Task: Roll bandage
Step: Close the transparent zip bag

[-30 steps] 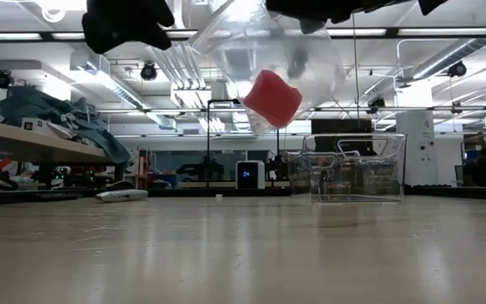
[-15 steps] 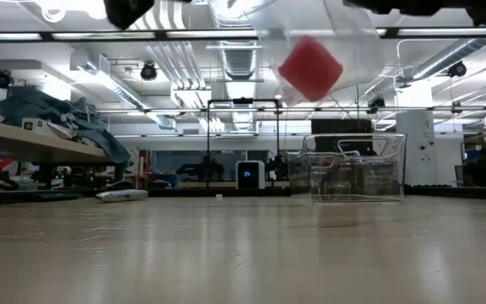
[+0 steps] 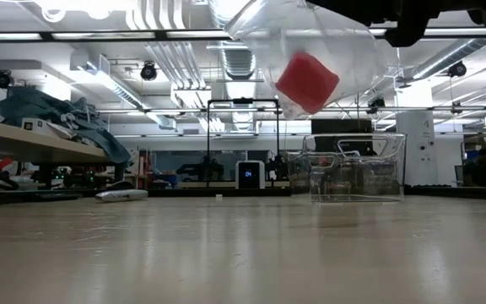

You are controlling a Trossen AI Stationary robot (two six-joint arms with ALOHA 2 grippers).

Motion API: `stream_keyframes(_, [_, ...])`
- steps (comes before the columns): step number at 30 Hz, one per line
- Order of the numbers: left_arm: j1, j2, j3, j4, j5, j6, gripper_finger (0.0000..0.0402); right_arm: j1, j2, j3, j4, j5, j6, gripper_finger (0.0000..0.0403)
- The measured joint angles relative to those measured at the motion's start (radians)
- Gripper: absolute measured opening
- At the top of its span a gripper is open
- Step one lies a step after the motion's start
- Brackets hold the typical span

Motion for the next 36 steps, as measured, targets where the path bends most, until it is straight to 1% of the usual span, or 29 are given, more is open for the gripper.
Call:
stream_keyframes(2, [0.006, 0.023, -0.001, -0.001, 0.006, 0.004, 0.0119, 0.01, 0.011, 0.008, 0.002, 0.023, -0.021, 0.0])
stream_keyframes(5, [0.011, 0.045, -0.001, 0.004, -0.015, 0.004, 0.0137, 0.026, 0.019, 0.013, 0.0, 0.046, -0.053, 0.0])
stream_keyframes(9, [0.017, 0.066, -0.001, 0.022, -0.018, 0.004, 0.0157, 0.035, 0.023, 0.013, 0.001, 0.054, -0.073, 0.0])
stream_keyframes(14, [0.023, 0.096, -0.001, 0.051, -0.018, 0.035, 0.0173, 0.037, 0.023, 0.013, 0.0, 0.074, -0.088, 0.0])
stream_keyframes(18, [0.035, 0.13, -0.002, 0.062, -0.017, 0.05, 0.018, 0.044, 0.026, 0.013, 0.0, 0.076, -0.13, 0.0])
stream_keyframes(22, [0.044, 0.159, -0.002, 0.076, -0.017, 0.082, 0.0183, 0.047, 0.042, 0.014, 0.002, 0.089, -0.234, 0.0])
stream_keyframes(26, [0.062, 0.164, -0.002, 0.079, -0.017, 0.088, 0.018, 0.048, 0.086, 0.014, 0.001, 0.15, -0.379, 0.0])
stream_keyframes(29, [0.078, 0.164, -0.002, 0.077, -0.017, 0.089, 0.0172, 0.048, 0.133, 0.014, 0.025, 0.174, -0.474, 0.0])
stream_keyframes(32, [0.087, 0.164, -0.002, 0.076, -0.006, 0.091, 0.0163, 0.048, 0.192, 0.014, 0.136, 0.209, -0.537, 0.0])
stream_keyframes(36, [0.088, 0.164, -0.002, 0.069, 0.036, 0.109, 0.0154, 0.048, 0.245, 0.015, 0.259, 0.208, -0.601, 0.0])
